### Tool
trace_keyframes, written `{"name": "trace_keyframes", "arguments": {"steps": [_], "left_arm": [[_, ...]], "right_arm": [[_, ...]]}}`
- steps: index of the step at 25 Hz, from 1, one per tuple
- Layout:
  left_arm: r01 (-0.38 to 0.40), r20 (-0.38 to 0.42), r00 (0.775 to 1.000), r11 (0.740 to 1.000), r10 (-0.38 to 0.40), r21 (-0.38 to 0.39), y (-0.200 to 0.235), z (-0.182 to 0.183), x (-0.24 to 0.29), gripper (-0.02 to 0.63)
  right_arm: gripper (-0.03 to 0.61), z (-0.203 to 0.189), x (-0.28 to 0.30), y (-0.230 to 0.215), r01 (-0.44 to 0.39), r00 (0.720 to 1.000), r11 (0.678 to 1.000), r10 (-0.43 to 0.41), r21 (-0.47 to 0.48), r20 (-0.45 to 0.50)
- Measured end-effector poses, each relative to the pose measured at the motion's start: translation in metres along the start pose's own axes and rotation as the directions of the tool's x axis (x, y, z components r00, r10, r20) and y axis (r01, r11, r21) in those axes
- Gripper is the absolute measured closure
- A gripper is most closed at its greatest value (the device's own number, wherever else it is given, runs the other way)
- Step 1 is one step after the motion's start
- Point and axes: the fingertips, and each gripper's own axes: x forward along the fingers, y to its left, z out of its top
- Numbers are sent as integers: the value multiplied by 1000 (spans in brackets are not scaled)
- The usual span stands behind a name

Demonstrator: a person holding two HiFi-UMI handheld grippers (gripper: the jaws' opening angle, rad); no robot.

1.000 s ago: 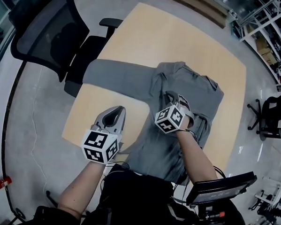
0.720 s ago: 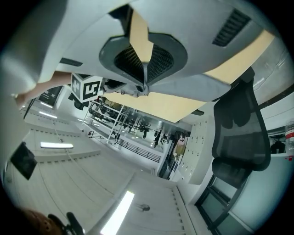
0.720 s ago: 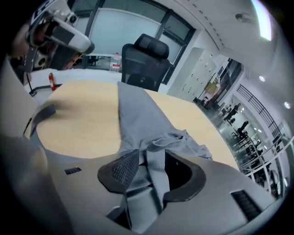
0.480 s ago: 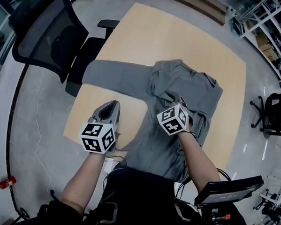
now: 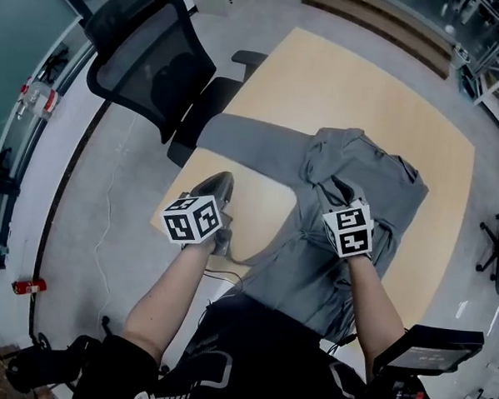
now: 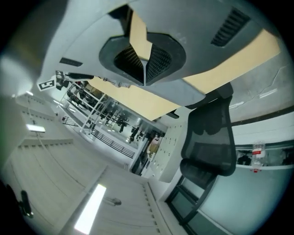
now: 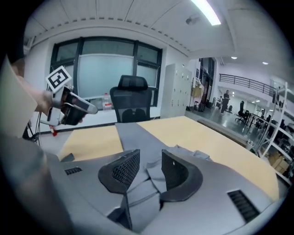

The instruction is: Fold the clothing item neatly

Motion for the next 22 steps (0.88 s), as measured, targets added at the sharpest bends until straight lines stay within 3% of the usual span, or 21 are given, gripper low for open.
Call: {"name": "trace_keyframes", "arguments": {"steps": [2,4,6,11,14,16,22], "left_arm": [[-47,15,999,996,48,-70,28,8,-1,612],[-78,15,997,987,81,-140,60,15,1,612],[-86,-5,996,969,87,-232,93,18,6,612],[-58,-23,998,882,53,-468,171,23,42,609],[-9,-43,999,853,-15,-522,193,24,68,511],[-4,-69,997,844,-39,-536,202,21,81,493],[-80,-191,981,857,-22,-509,210,7,102,483]], "right_arm": [[452,20,8,13,-32,999,999,31,17,45],[559,38,17,31,-63,996,998,61,27,67],[568,48,26,56,-102,993,994,100,28,59],[568,71,45,91,-101,995,995,101,9,21],[568,83,65,108,-96,995,995,96,34,15],[568,92,79,115,-94,995,995,94,44,17],[568,112,102,131,-96,995,995,96,35,12]]}}
